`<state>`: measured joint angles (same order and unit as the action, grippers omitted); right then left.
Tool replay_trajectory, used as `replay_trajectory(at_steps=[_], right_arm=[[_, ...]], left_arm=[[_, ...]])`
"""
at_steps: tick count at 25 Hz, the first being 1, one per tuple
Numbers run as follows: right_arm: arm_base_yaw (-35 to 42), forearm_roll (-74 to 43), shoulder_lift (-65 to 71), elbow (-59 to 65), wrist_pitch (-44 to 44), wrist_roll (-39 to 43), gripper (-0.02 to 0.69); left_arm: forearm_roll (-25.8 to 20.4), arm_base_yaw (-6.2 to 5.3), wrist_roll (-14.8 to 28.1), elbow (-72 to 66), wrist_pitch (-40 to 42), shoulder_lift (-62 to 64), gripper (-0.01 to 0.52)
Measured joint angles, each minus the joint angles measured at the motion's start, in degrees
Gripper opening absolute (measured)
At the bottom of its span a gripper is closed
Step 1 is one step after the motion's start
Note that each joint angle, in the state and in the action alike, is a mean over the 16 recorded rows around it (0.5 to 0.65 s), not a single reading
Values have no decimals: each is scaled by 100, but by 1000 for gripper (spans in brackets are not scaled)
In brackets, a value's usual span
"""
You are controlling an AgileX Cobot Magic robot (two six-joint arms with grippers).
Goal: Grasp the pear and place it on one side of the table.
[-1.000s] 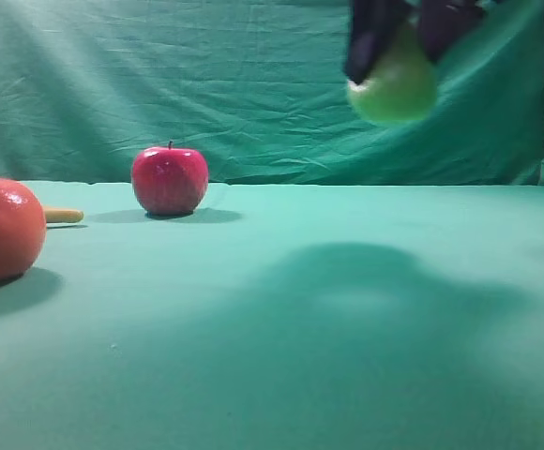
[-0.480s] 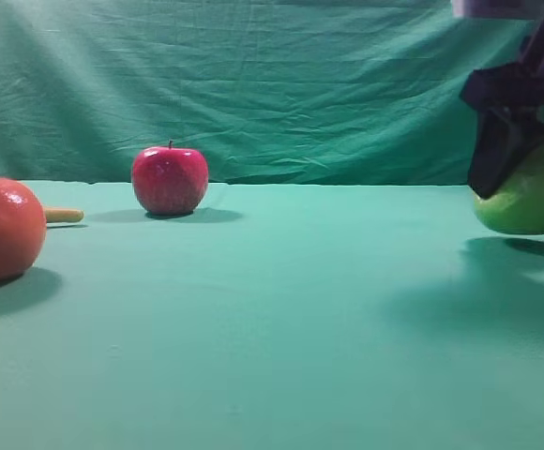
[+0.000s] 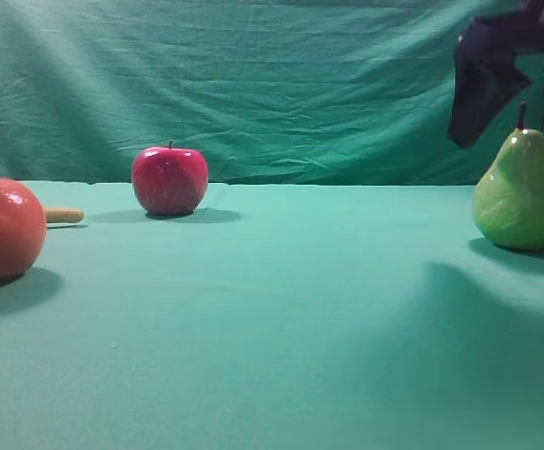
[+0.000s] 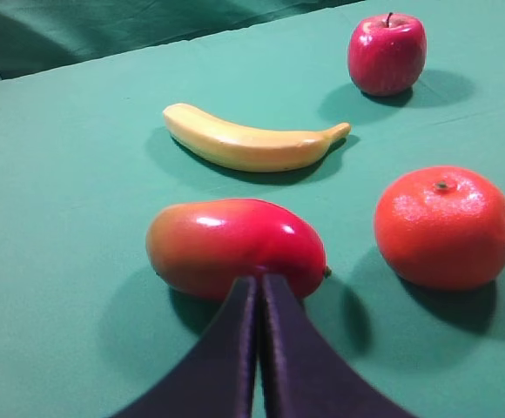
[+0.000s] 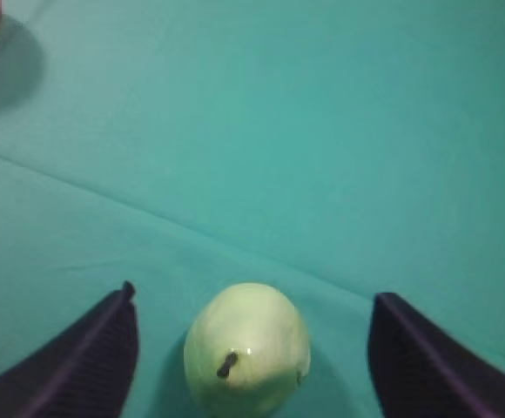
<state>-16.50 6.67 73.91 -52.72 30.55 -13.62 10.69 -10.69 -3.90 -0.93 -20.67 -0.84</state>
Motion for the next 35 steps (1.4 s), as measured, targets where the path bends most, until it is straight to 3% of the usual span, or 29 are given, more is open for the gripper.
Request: replay_trajectory(at_steps=[7, 11, 25, 35], right_arm=[[0, 178, -1612, 116, 944, 93, 105], [0, 299, -2562, 348, 1289, 155, 15], [1, 421, -4920, 1205, 1757, 153, 0], [294, 172, -5693, 3040, 116, -22, 0]], left_arm=[[0, 0, 0, 0, 0, 0, 0], [0, 0, 0, 0, 0, 0, 0], [0, 0, 0, 0, 0, 0, 0], [0, 0, 0, 0, 0, 0, 0]])
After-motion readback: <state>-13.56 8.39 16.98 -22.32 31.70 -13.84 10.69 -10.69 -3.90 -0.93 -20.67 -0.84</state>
